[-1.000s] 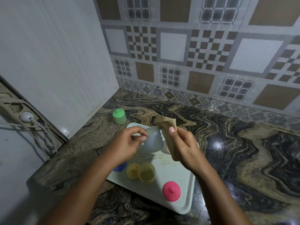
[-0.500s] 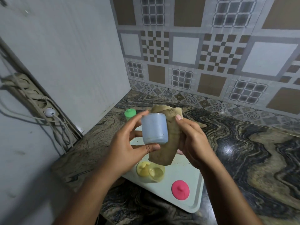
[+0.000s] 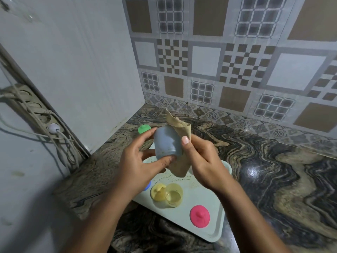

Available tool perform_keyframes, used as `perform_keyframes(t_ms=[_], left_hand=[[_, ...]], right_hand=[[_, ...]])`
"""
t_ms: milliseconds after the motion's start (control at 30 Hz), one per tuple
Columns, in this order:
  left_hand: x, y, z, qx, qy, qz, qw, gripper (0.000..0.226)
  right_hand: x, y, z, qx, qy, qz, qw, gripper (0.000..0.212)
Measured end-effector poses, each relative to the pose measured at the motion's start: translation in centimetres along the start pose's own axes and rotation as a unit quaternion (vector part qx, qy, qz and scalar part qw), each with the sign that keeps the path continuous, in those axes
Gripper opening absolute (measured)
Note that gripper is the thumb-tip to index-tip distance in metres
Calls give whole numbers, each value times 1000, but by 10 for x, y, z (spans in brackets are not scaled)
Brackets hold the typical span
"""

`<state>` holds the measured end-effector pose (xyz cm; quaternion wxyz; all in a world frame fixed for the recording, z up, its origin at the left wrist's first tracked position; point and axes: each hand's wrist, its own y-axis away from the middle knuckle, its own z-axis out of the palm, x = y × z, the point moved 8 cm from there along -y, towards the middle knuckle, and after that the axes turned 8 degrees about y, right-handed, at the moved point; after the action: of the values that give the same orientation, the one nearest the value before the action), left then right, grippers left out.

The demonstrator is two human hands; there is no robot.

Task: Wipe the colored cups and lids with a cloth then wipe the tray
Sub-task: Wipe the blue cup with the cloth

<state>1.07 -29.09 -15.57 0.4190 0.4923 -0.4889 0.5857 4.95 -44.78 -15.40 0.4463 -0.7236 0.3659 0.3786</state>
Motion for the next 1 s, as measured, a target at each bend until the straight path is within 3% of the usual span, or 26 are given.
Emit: perform_keyframes(t_ms=[167,300,433,533,667,767,867,1000], left_hand=[[-10,-6,-6,24,14,-18,999,76],[-13,-12,-17,39,20,-19,999,73],[-15,-10,-22,27,19,-49,998,70],[-24,-4,-18,-6,50,-96,994,70],[-34,0,-12,-38,50,-106,992,85],[-39,1,-11,-41,28,-100,994,92],[-40,1,-11,-33,-19,-92,995,81],[-39,-1,-8,-17,-51,-82,995,70]], right_hand=[[8,17,2,-7,47,-19,999,49],[12,35,-2,-8,35,-38,999,47],[36,47,0,-33,-42,40,998,66],[42,43,-11,37,-187,99,977,42],[43,25,-23,98,-253,130,954,38],[38,9,-29,114,-190,120,968,39],[26,-3,-18,70,-56,78,993,53],[16,-4,18,-42,86,26,995,31]])
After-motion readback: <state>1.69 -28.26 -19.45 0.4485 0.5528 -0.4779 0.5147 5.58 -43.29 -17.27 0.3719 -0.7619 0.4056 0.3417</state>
